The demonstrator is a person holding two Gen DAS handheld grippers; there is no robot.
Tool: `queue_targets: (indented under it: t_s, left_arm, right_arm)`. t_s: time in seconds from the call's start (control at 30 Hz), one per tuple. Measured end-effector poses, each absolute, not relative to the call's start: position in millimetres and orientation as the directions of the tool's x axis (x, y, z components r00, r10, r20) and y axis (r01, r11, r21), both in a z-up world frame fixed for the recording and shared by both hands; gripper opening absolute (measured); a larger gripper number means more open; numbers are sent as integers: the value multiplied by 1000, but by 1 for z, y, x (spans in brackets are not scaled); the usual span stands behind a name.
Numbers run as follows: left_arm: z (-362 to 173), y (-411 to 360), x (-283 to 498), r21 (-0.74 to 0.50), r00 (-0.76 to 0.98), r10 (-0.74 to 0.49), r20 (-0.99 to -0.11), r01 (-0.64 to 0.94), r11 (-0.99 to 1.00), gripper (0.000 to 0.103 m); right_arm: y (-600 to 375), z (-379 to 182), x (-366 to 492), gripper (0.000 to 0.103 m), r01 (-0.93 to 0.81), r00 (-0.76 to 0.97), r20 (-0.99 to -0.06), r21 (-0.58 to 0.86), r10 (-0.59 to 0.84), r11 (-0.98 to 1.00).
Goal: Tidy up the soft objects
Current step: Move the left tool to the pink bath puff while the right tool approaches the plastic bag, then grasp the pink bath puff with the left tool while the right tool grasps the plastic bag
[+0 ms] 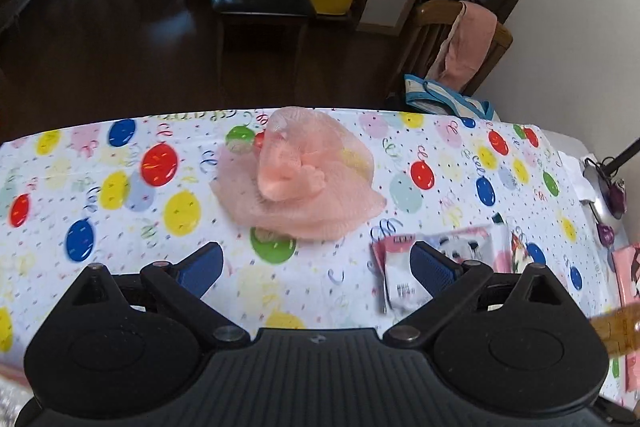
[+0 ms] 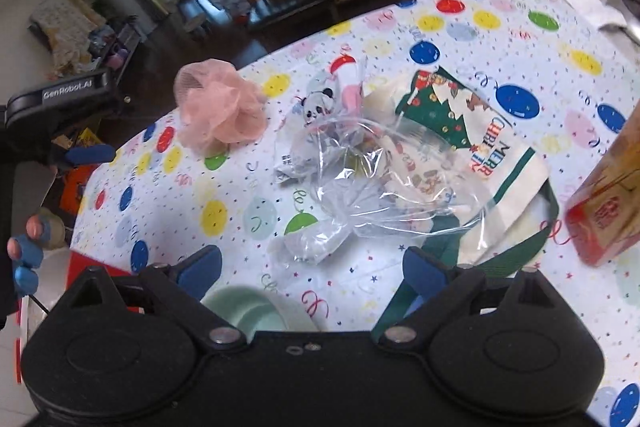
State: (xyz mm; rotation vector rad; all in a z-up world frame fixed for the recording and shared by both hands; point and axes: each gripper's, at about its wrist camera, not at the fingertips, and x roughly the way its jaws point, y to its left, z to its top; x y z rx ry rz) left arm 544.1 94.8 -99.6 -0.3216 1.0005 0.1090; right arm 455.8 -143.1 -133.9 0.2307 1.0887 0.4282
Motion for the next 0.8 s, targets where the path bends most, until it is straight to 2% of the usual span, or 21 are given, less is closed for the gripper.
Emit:
queue_targets:
  t_s: [0.33,0.43,0.8]
  left_arm:
    - [-111,87,608,-187,529,-27,-848,-252,950,101]
    - [-124,89,624,-208,499,-46,-865,-273,939,101]
    - [-176,94,644,-150,420,5,-907,-334,931,101]
  right_arm:
    - [-129,-158,488,96,-162,329,-844,390,422,906]
    - [-126,-165,495,95,-146,314,-854,389,415,910]
    - [-107,-190,504,91,-144,253,-874,391,416,909]
